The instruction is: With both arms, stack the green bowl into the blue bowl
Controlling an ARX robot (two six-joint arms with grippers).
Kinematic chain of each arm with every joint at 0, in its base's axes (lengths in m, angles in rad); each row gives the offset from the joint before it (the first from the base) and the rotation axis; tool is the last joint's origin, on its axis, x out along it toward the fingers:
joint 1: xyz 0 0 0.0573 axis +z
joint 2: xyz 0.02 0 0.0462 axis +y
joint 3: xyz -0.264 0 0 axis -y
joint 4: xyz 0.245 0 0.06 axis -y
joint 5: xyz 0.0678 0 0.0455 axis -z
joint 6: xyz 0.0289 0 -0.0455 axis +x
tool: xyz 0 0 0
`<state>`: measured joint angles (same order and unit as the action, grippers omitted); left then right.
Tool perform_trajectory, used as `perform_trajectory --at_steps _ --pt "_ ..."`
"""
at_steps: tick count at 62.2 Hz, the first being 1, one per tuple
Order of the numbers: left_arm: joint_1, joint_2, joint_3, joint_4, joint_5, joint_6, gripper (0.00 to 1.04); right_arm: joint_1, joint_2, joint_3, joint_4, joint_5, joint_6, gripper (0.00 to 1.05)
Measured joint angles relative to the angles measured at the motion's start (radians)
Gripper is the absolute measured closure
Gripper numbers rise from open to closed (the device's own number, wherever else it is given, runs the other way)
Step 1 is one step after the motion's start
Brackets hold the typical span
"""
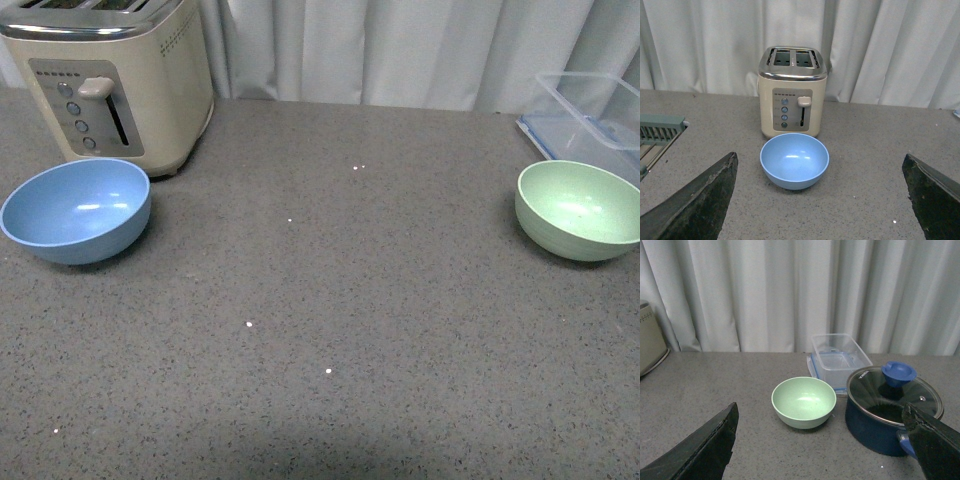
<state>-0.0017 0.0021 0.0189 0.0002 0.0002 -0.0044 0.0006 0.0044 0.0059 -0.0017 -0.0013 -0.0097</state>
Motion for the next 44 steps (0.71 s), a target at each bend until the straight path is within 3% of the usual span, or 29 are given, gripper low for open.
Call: perform_trajectory --at_steps 44 --pt "0.000 0.000 0.000 0.000 0.000 0.000 0.06 0.000 0.000 0.000 0.000 0.000 0.000 0.09"
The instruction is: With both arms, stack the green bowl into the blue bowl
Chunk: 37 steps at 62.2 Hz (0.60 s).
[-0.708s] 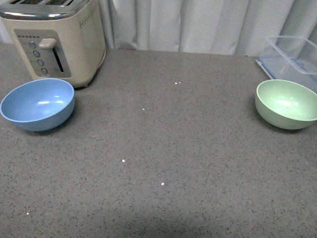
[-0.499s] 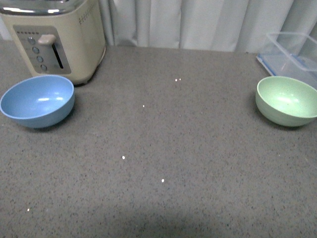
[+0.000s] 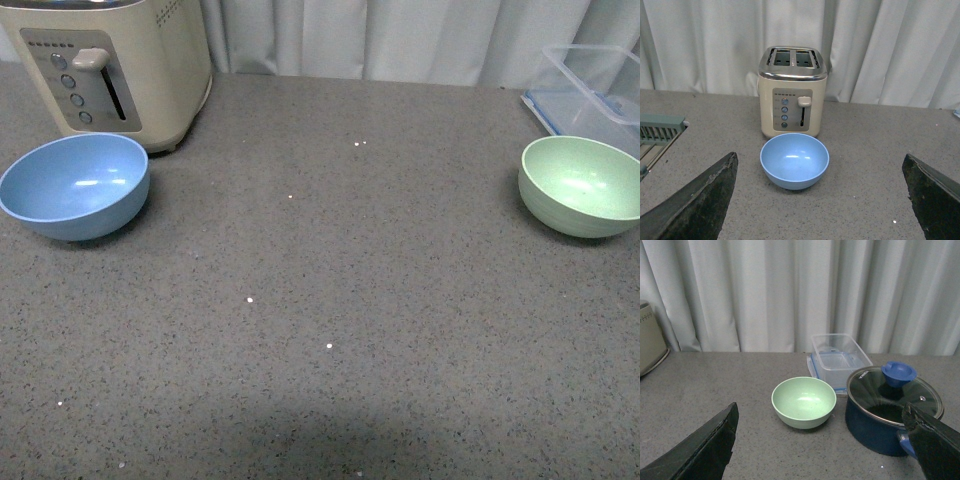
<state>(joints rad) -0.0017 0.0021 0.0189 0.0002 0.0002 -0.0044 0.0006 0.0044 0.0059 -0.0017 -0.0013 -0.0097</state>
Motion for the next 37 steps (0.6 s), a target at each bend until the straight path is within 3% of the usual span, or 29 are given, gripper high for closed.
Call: perform_trajectory --at_steps 37 --pt "0.000 0.000 0.000 0.000 0.000 0.000 0.06 0.000 0.000 0.000 0.000 0.000 0.000 0.09"
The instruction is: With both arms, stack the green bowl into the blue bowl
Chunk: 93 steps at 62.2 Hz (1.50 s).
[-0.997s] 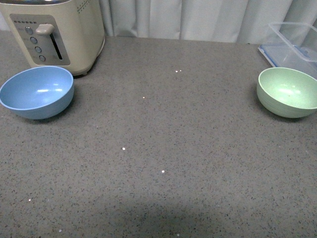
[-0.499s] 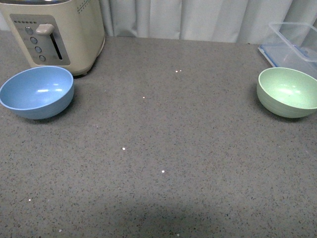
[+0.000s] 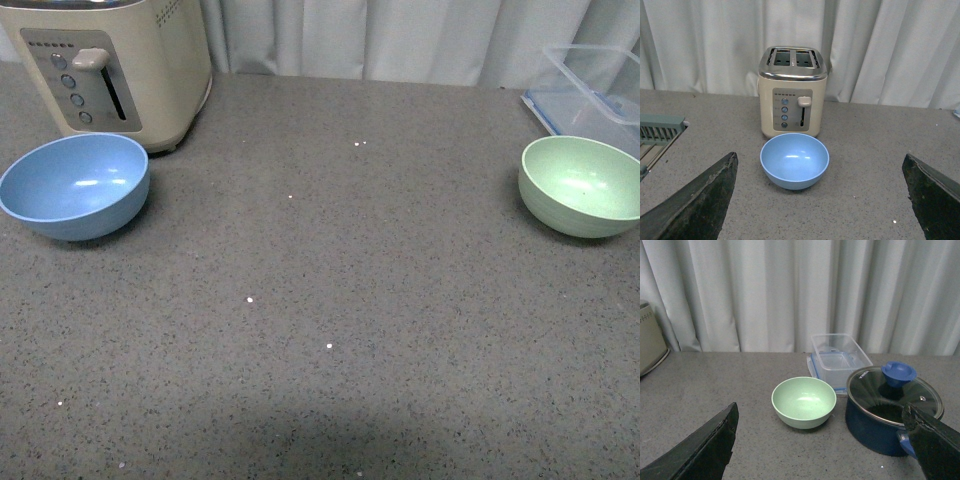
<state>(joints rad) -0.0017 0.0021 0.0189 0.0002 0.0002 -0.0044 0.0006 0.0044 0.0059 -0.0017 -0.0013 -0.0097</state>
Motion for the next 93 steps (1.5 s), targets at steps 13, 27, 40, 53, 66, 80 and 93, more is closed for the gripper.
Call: perform_trajectory --at_steps 13,27,40,53,66,80,93 --pt "0.000 0.000 0.000 0.000 0.000 0.000 0.06 0.000 0.000 0.000 0.000 0.000 0.000 0.09" --pt "0.000 0.000 0.000 0.000 0.000 0.000 0.06 0.000 0.000 0.000 0.000 0.000 0.000 0.09" --pt "0.000 0.000 0.000 0.000 0.000 0.000 0.06 0.000 0.000 0.000 0.000 0.000 0.000 0.09" --pt "0.000 0.000 0.000 0.000 0.000 0.000 0.06 0.000 0.000 0.000 0.000 0.000 0.000 0.09" --pt "0.000 0.000 0.000 0.000 0.000 0.000 0.06 0.000 0.000 0.000 0.000 0.000 0.000 0.09" --pt "0.000 0.000 0.000 0.000 0.000 0.000 0.06 0.000 0.000 0.000 0.000 0.000 0.000 0.09" --pt "0.000 0.000 0.000 0.000 0.000 0.000 0.06 0.000 0.000 0.000 0.000 0.000 0.000 0.09"
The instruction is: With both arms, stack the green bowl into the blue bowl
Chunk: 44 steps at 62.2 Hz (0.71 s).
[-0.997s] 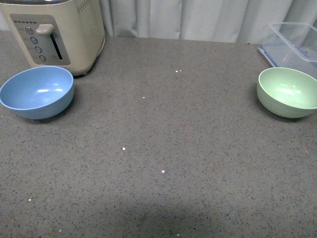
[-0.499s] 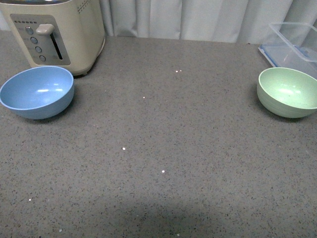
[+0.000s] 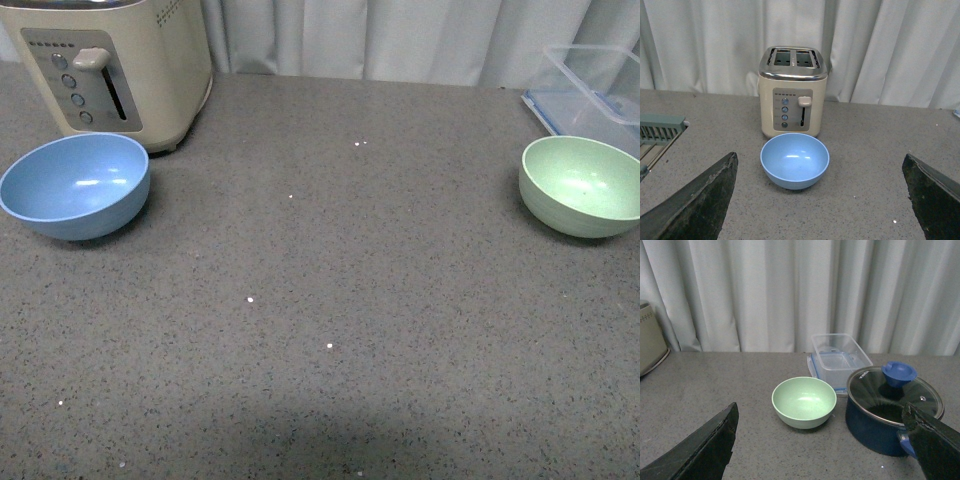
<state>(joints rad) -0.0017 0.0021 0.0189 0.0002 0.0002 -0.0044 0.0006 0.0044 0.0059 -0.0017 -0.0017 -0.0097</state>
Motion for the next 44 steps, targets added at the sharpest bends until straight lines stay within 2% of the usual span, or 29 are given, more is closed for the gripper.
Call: perform_trajectory --at_steps 10,13,16,22,30,34,44 --pt "0.000 0.000 0.000 0.000 0.000 0.000 0.06 0.000 0.000 0.000 0.000 0.000 0.000 0.09" --pt "-0.043 0.065 0.026 -0.062 -0.165 -0.058 0.06 0.000 0.000 0.000 0.000 0.000 0.000 0.09" --pt "-0.050 0.174 0.039 -0.024 -0.263 -0.110 0.06 0.000 0.000 0.000 0.000 0.001 0.000 0.09" --pt "-0.023 0.479 0.090 0.176 -0.337 -0.185 0.06 0.000 0.000 0.000 0.000 0.000 0.000 0.09" --pt "0.015 0.880 0.232 0.335 -0.301 -0.297 0.06 0.000 0.000 0.000 0.000 0.000 0.000 0.09" --pt "0.019 1.092 0.316 0.340 -0.283 -0.365 0.06 0.000 0.000 0.000 0.000 0.000 0.000 0.09" --pt "0.025 1.345 0.442 0.345 -0.248 -0.444 0.06 0.000 0.000 0.000 0.000 0.000 0.000 0.09"
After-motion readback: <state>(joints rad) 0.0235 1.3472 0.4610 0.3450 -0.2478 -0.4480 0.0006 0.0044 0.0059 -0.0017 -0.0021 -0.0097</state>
